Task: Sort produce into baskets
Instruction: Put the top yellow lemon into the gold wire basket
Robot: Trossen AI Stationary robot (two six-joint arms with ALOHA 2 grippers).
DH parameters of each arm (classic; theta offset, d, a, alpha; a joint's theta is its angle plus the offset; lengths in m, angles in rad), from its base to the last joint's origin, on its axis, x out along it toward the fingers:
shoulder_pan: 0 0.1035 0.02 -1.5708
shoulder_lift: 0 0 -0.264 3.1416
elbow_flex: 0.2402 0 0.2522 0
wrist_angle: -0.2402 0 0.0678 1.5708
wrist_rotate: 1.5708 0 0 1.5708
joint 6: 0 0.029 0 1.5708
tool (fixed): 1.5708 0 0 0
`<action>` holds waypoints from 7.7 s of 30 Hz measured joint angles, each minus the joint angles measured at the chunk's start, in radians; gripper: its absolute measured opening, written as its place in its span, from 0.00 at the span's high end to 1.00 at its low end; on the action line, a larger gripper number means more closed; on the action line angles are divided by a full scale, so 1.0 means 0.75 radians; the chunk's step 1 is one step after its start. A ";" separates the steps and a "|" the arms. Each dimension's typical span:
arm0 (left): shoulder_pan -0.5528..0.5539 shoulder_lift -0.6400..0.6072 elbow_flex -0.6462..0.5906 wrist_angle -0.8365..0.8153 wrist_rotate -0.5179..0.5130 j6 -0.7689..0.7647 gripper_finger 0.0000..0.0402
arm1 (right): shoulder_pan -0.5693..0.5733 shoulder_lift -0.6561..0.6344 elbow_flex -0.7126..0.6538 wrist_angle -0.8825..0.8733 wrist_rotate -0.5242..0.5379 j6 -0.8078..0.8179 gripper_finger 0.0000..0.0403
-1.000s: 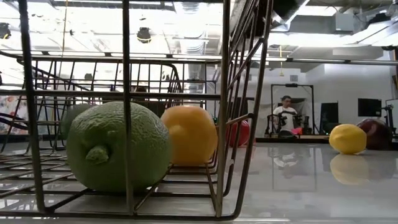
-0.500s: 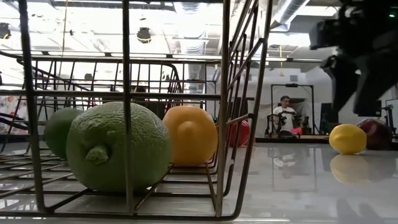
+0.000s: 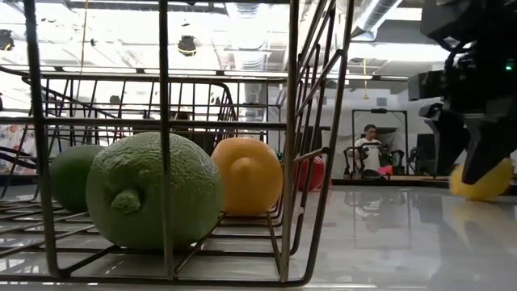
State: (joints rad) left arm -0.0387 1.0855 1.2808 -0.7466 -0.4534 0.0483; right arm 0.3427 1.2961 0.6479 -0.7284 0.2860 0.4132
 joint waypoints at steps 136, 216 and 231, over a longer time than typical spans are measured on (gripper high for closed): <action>-0.003 0.001 0.001 -0.164 0.029 -0.058 0.38 | -0.377 0.482 0.239 -0.514 -0.074 -0.121 0.37; -0.003 0.001 0.001 -0.186 0.038 -0.075 0.38 | -0.284 0.321 0.371 -0.035 0.076 -0.035 0.13; -0.003 0.001 0.001 -0.239 0.039 -0.085 0.38 | -0.356 0.278 0.130 0.165 0.031 -0.215 0.18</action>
State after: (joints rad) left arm -0.0406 1.0859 1.2812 -0.9260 -0.4245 -0.0154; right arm 0.0759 1.5049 0.7458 -0.6047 0.3091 0.2519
